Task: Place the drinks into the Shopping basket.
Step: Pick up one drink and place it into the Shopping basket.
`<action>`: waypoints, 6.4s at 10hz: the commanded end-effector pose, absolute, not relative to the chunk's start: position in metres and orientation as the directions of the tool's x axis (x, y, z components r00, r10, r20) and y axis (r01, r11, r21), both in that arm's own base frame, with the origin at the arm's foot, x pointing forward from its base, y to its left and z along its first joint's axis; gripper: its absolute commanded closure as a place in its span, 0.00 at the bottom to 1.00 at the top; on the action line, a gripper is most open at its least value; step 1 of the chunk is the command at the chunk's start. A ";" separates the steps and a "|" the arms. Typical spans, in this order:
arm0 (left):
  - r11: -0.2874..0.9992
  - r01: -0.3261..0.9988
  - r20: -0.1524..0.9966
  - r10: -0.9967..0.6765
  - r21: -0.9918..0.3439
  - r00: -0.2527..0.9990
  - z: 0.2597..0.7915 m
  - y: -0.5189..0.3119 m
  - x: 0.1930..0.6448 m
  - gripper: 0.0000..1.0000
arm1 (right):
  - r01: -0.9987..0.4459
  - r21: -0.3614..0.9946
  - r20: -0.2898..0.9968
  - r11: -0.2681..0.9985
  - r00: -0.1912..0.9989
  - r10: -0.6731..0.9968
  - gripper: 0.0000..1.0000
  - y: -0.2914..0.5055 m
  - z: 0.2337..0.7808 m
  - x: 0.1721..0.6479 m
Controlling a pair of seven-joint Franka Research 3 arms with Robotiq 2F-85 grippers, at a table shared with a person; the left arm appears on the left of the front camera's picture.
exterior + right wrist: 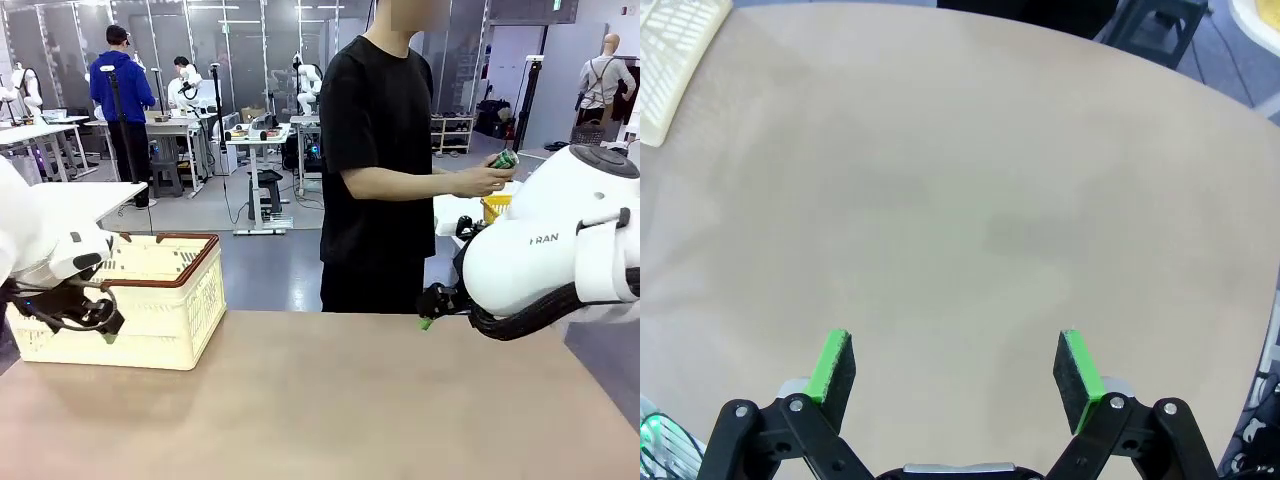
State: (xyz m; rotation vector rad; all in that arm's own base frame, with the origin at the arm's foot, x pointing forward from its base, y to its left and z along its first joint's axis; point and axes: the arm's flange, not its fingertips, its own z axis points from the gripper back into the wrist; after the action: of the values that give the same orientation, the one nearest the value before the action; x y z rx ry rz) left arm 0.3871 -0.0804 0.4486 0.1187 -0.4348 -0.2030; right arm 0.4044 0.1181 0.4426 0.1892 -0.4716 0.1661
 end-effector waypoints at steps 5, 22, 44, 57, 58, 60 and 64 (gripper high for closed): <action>0.984 0.158 0.410 -0.178 0.082 0.895 0.408 -0.034 0.363 0.00 | -0.202 0.181 0.461 0.962 0.882 0.098 0.00 0.091 0.394 0.347; 0.986 0.120 0.383 -0.155 0.115 0.911 0.433 -0.040 0.400 0.00 | -0.190 0.163 0.449 0.968 0.888 0.099 0.00 0.112 0.433 0.409; 0.374 0.912 0.244 -0.912 0.167 0.330 0.509 -0.245 0.394 0.00 | -0.190 0.163 0.449 0.968 0.888 0.099 0.00 0.112 0.433 0.409; -0.088 0.995 0.161 -0.982 0.046 -0.095 0.477 -0.347 0.468 0.00 | -0.190 0.163 0.449 0.968 0.888 0.099 0.00 0.112 0.433 0.409; -0.131 0.991 0.157 -0.979 0.012 -0.131 0.475 -0.364 0.466 0.00 | -0.190 0.163 0.449 0.968 0.888 0.099 0.00 0.112 0.433 0.409; -0.168 0.986 0.141 -0.975 0.018 -0.169 0.473 -0.386 0.462 0.00 | -0.190 0.163 0.449 0.968 0.888 0.099 0.00 0.112 0.433 0.409; -0.194 0.979 0.149 -0.968 0.067 -0.202 0.470 -0.416 0.461 0.00 | -0.190 0.163 0.449 0.968 0.888 0.099 0.00 0.112 0.433 0.409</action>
State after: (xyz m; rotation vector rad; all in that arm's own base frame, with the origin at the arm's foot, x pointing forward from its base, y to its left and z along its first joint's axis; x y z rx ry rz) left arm 0.4546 -0.4109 0.4713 -0.1030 -0.1597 -1.7694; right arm 0.4085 0.1129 0.4335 0.2037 -0.4543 0.1509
